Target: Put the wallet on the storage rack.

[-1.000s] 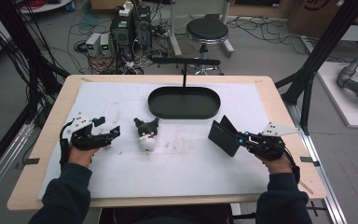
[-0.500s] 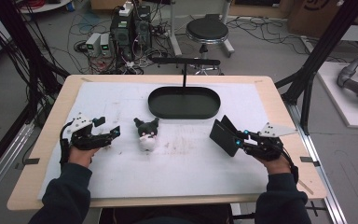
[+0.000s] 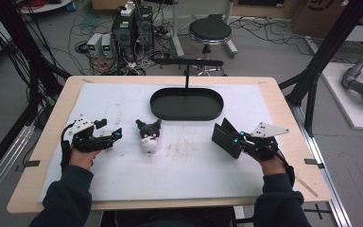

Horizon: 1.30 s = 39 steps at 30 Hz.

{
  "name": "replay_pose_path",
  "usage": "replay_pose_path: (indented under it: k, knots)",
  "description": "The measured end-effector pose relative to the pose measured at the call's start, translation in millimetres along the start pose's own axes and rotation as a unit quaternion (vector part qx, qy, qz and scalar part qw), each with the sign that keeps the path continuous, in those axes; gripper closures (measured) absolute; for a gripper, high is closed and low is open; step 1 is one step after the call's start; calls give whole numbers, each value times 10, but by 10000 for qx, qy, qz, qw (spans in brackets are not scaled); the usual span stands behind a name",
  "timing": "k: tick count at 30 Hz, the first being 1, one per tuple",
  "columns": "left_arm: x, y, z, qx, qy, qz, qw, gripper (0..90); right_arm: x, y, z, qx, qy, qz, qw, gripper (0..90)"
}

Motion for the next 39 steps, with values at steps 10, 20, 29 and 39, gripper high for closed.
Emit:
replay_pose_path:
  k: [10,20,29,39]
  knots:
    - [-4,6,0,0,-7,3,10000,222,100,8,16,46,-28,-563,9984,855]
    - [-1,3,2,5,-9,0,10000,222,104,-6,-19,-147,-50,-469,9988,592]
    - [5,3,3,8,-6,-6,10000,222,-3,-39,-64,-455,-14,198,9988,276]
    - [0,8,7,22,-5,6,10000,223,-28,206,194,235,365,80,9990,276]
Point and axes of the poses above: each handheld gripper's, and its own axes: y roughly forward along the jaws, z roughly out of its underside, x roughly to its left, the point moved 8 cm from there along y, roughly forward along the jaws, and after that the axes turned 9 degrees about y, right-handed, at the moved point
